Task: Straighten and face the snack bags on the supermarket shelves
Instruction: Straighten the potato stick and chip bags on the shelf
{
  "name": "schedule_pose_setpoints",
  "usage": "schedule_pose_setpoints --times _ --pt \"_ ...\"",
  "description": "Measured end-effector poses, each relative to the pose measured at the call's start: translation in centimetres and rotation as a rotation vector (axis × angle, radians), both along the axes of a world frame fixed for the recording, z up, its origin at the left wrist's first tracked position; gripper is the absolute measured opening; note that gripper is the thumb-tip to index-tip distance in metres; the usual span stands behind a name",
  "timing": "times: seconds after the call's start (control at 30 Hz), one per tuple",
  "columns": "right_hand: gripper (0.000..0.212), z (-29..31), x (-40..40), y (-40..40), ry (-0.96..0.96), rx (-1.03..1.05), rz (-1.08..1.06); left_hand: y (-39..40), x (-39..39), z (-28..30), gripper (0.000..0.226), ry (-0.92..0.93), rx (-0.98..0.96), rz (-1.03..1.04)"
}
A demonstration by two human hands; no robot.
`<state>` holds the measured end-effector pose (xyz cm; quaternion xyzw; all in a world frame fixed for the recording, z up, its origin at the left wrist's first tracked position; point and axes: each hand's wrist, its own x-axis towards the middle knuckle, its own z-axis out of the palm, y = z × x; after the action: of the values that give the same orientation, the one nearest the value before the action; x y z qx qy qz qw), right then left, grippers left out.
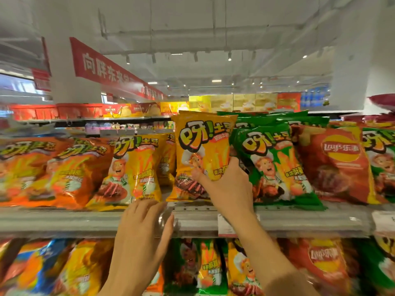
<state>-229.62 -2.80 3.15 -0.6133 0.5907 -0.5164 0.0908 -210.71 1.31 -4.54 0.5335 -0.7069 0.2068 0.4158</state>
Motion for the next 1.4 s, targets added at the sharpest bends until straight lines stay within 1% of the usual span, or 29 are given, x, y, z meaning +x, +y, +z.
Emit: schedule_pose_setpoints --times 0.13,0.23,0.33,0.47,0.5,0.53,0.6,0.7,0.8,0.83,0.9,0.93,1.0,1.13,1.17,1.2,1.27,1.33,1.4 --pt "0.075 -0.8 0.8 -0.2 0.129 0.054 -0.026 -0.1 0.1 -0.2 0.038 0.126 -0.020 -0.023" --pt "0.080 -0.6 0.7 0.1 0.204 0.123 -0.037 -0.5 -0.2 -0.2 0.036 0.129 -0.088 0.003" --pt "0.092 -0.4 0.2 0.3 0.280 0.191 -0.014 -1.0 -0.9 -0.3 0.036 0.139 -0.176 0.012" --pt "0.119 -0.9 -1.1 0.4 0.273 0.199 0.079 -1.7 -2.8 -0.4 0.038 0.261 -0.259 0.048" --pt "0.121 -1.0 -1.6 0.5 0.276 0.184 0.091 -1.8 -3.5 -0.3 0.037 0.287 -0.273 0.049" --pt "0.119 -1.3 -2.1 0.5 0.272 0.158 0.103 -1.9 -4.3 -0.2 0.035 0.302 -0.280 0.048" --pt "0.104 -1.6 -3.4 0.6 0.214 0.068 0.142 -1.8 -6.2 0.1 0.035 0.313 -0.296 0.033" --pt "0.065 -1.8 -6.5 1.5 -0.032 -0.112 0.281 -1.5 -9.9 1.1 0.035 0.324 -0.315 -0.075" --pt "0.033 -1.7 -11.0 3.0 -0.249 -0.189 0.451 -1.1 -14.8 2.3 0.032 0.350 -0.285 -0.199" --pt "0.026 -1.6 -12.8 3.6 -0.316 -0.198 0.501 -0.9 -16.9 2.7 0.032 0.360 -0.267 -0.225" --pt "0.020 -1.5 -16.6 4.5 -0.414 -0.225 0.560 -0.5 -21.3 3.4 0.032 0.375 -0.239 -0.259" --pt "0.018 -1.4 -18.7 4.9 -0.421 -0.249 0.547 -0.4 -23.6 3.7 0.032 0.375 -0.230 -0.272" --pt "0.016 -1.2 -23.6 5.2 -0.366 -0.322 0.434 -0.3 -28.0 4.2 0.031 0.360 -0.223 -0.307" --pt "0.011 -0.8 -33.7 4.5 -0.208 -0.496 -0.014 -0.6 -35.4 5.1 0.028 0.414 -0.120 -0.365" --pt "0.012 -0.6 -35.8 4.0 -0.170 -0.495 -0.121 -0.9 -36.8 5.3 0.035 0.439 -0.077 -0.370" --pt "0.025 -0.5 -37.7 3.4 -0.113 -0.456 -0.206 -1.3 -37.9 5.6 0.046 0.469 -0.022 -0.366" --pt "0.067 -0.5 -40.8 2.1 0.034 -0.264 -0.285 -2.4 -39.2 6.0 0.072 0.536 0.098 -0.332" --pt "0.105 -0.4 -42.8 1.1 0.109 -0.015 -0.239 -3.5 -39.3 6.4 0.091 0.562 0.195 -0.277" --pt "0.128 -0.1 -44.0 0.2 0.113 0.198 -0.152 -4.6 -38.9 6.8 0.101 0.564 0.276 -0.249"
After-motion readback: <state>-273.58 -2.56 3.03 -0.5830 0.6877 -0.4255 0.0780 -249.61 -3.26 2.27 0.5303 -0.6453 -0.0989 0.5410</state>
